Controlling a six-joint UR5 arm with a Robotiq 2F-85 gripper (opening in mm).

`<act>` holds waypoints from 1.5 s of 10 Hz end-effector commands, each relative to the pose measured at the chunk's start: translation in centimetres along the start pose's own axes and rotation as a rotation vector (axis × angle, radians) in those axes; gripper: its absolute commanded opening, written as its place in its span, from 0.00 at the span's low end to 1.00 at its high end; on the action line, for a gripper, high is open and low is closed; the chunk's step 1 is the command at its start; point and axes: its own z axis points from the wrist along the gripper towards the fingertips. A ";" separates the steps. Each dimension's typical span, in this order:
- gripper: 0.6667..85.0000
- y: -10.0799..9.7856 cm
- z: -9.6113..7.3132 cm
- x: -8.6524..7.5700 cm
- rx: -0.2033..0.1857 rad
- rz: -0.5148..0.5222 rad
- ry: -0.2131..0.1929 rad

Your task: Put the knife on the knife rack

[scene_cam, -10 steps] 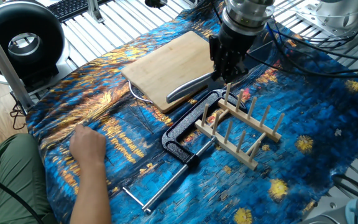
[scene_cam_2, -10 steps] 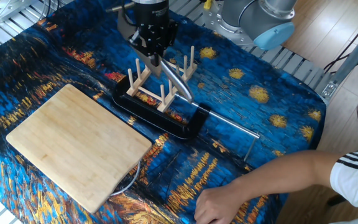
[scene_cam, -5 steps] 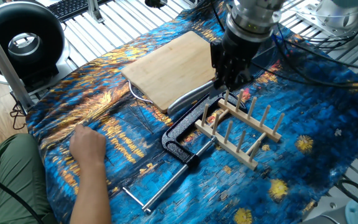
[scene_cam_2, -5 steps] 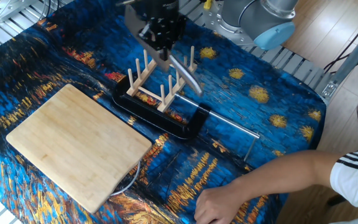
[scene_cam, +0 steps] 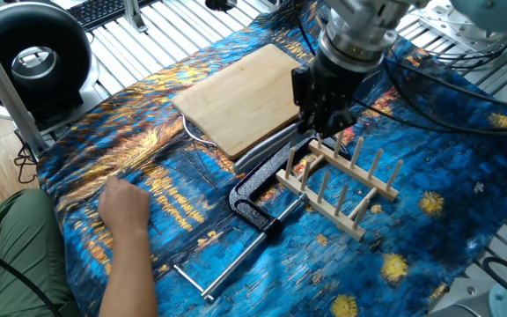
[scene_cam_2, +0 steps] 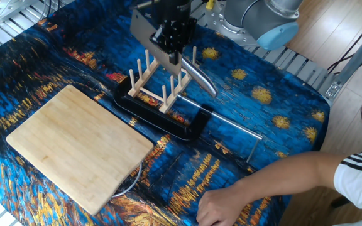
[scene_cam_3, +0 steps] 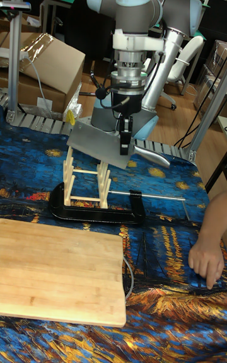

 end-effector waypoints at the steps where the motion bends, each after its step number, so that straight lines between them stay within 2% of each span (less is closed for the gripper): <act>1: 0.00 -0.4 0.6 -0.8 0.023 -0.080 -0.043; 2: 0.00 -0.5 0.6 -0.2 0.021 -0.095 -0.028; 5: 0.00 -0.1 1.2 0.3 0.011 -0.092 -0.026; 6: 0.00 0.0 0.7 0.5 0.007 -0.066 -0.014; 7: 0.00 -0.5 -0.3 1.0 0.023 -0.030 0.014; 8: 0.00 -0.5 -0.3 2.3 0.023 0.007 0.065; 9: 0.00 0.2 -0.4 2.9 -0.002 0.023 0.086; 10: 0.00 1.5 -0.4 2.9 -0.052 0.021 0.087; 12: 0.00 3.5 -0.7 3.8 -0.132 0.001 0.122; 13: 0.00 4.1 -0.8 3.7 -0.154 0.016 0.122; 15: 0.00 4.1 -0.8 3.9 -0.157 -0.021 0.125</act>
